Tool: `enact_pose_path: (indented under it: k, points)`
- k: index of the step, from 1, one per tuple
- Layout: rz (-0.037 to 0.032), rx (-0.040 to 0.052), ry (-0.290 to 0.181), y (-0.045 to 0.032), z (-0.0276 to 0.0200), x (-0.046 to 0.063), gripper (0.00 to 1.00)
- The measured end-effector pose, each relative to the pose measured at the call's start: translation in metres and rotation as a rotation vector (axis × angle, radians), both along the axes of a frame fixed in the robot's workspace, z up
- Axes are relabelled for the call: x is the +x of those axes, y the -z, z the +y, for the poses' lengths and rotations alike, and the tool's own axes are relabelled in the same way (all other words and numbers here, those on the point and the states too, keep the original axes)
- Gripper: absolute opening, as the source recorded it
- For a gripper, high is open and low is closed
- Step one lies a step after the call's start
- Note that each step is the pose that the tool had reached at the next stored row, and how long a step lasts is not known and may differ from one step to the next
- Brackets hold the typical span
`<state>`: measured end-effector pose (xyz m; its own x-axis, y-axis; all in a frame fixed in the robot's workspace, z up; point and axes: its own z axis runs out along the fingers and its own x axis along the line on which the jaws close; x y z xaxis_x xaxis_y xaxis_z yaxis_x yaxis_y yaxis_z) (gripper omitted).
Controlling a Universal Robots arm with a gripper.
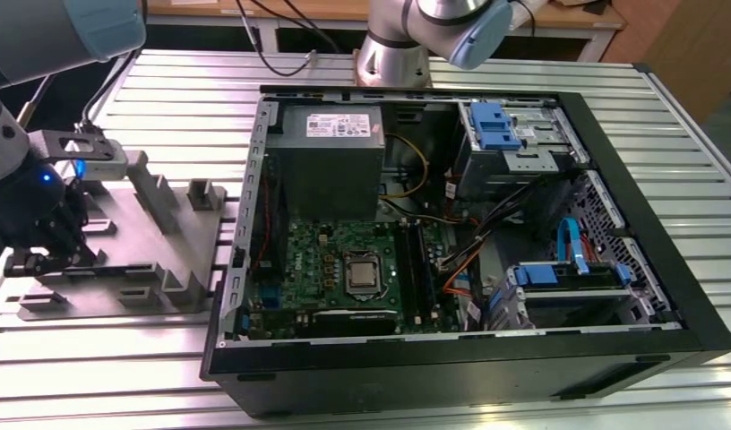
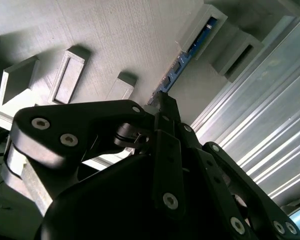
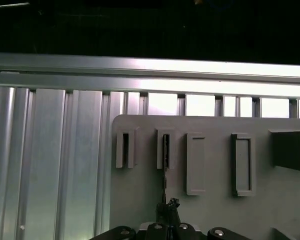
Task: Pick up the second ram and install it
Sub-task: 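Pick up the second ram and move it above second insertion slot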
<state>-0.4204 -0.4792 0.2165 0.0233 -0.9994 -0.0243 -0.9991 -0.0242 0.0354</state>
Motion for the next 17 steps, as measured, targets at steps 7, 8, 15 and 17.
enact_pose_path:
  k: [7,8,15,17]
  points:
    - [-0.0001,0.0001,0.000,0.0002,0.0000,0.0000,0.23]
    - [-0.0001,0.0000,0.000,0.0001,0.0000,0.0000,0.23]
    - [-0.0020,0.0001,-0.017,0.0037,0.0000,-0.0001,0.30]
    - [-0.0034,0.0000,-0.027,0.0061,0.0000,-0.0015,0.30]
